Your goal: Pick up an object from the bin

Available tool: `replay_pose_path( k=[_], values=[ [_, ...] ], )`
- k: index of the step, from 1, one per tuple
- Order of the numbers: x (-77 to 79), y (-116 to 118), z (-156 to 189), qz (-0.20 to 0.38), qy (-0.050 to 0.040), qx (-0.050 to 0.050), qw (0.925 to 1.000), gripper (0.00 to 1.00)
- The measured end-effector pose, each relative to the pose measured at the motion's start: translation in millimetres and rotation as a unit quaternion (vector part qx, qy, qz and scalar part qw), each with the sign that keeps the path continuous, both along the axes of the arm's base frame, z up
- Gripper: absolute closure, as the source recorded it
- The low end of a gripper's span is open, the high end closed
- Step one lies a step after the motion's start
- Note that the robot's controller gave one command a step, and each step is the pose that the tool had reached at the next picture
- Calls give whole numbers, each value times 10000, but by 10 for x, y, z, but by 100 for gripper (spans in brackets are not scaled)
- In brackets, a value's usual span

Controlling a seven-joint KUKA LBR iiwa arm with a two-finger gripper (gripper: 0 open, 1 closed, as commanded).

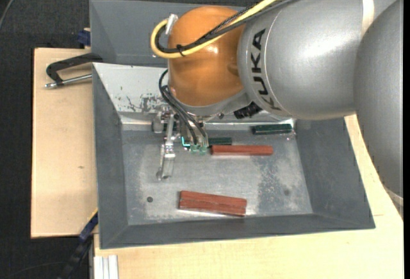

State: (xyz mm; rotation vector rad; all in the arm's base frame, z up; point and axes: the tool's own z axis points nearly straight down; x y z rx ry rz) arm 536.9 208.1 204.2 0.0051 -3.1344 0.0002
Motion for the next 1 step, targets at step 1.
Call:
replay_pose_path(
  k=[1],
  values=[
    [-285,-832,-760,1378,-5,-6,9905,0]
  ],
)
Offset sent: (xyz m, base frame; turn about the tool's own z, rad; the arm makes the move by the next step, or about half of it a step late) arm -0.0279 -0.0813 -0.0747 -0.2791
